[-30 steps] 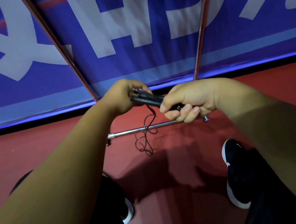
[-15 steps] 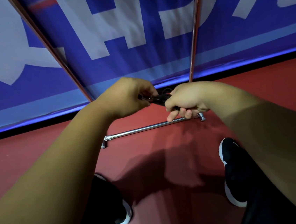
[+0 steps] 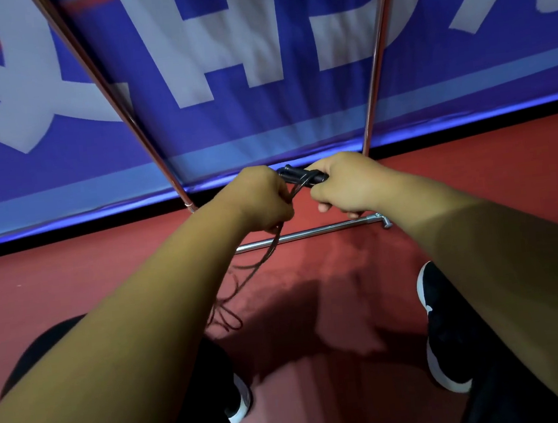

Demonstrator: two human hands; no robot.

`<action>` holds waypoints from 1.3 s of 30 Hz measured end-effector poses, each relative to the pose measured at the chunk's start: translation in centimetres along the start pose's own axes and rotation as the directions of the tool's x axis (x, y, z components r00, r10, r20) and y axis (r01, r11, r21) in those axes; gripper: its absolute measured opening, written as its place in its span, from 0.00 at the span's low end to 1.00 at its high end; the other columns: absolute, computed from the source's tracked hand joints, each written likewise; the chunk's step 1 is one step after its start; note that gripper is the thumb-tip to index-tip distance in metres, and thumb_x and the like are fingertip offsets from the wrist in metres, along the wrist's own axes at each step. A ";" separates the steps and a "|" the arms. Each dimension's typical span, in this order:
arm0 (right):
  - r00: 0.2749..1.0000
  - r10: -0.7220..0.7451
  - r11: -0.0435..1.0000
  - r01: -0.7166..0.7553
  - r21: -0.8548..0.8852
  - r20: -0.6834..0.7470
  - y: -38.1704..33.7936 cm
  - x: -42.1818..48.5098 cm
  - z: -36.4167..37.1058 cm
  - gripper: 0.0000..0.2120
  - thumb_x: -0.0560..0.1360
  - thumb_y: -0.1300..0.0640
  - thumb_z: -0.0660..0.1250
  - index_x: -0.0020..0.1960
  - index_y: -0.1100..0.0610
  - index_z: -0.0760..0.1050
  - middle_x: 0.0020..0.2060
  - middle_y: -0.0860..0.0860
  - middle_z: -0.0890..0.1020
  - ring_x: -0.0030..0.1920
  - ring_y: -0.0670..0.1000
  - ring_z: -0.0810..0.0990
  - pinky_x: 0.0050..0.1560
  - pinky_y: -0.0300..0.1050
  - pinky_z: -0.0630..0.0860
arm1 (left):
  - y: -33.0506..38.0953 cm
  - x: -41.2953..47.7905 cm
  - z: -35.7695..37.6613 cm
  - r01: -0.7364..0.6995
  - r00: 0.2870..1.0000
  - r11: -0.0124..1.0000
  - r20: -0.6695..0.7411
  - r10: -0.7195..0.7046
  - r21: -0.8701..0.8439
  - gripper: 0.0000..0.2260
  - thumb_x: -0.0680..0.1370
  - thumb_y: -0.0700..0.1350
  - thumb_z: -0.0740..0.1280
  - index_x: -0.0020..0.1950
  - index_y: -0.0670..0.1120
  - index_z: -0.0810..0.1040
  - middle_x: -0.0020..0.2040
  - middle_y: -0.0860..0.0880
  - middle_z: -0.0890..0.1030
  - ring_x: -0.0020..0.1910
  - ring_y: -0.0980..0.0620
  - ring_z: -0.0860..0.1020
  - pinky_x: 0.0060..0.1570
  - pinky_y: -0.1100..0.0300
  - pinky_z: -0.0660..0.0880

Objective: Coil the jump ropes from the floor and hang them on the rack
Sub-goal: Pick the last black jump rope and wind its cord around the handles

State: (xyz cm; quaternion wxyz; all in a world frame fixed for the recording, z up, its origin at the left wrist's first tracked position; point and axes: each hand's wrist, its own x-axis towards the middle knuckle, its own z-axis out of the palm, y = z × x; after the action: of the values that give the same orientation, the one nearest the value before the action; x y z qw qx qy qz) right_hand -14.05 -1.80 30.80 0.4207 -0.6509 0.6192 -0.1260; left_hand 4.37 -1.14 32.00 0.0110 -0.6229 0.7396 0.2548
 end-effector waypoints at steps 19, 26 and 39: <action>0.967 0.022 0.773 -0.177 0.609 0.254 -0.9 -0.1 -2.6 0.10 0.80 0.65 0.68 0.60 0.58 0.80 0.34 0.50 0.74 0.27 0.45 0.60 0.22 0.37 0.55 | -1.4 0.4 -1.6 -0.138 0.983 0.905 0.058 0.175 -0.403 0.09 0.73 0.44 0.81 0.47 0.44 0.83 0.39 0.48 0.84 0.38 0.55 0.80 0.48 0.57 0.80; 0.967 0.027 0.697 -0.200 0.688 0.253 -1.4 -0.1 -2.4 0.19 0.82 0.42 0.67 0.62 0.56 0.80 0.32 0.48 0.72 0.26 0.45 0.56 0.24 0.37 0.50 | -0.6 -0.1 -0.5 -0.078 0.975 0.866 0.143 0.169 -0.493 0.05 0.81 0.42 0.73 0.53 0.41 0.86 0.45 0.44 0.88 0.45 0.54 0.87 0.48 0.61 0.83; 0.863 -0.061 0.792 -0.264 0.551 0.501 -2.3 -2.2 -2.2 0.06 0.84 0.59 0.64 0.47 0.58 0.73 0.34 0.52 0.75 0.24 0.43 0.56 0.23 0.37 0.48 | -3.1 1.4 0.0 -0.086 0.996 0.949 -0.017 0.085 -0.305 0.06 0.73 0.46 0.80 0.45 0.46 0.86 0.39 0.46 0.86 0.39 0.45 0.86 0.44 0.47 0.85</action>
State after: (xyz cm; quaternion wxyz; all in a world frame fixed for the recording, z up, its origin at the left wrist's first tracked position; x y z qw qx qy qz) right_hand -14.38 -0.95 34.56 0.7554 -0.4574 0.4532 -0.1220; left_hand 6.92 -2.69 30.40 -0.0975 -0.5850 0.7176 0.3651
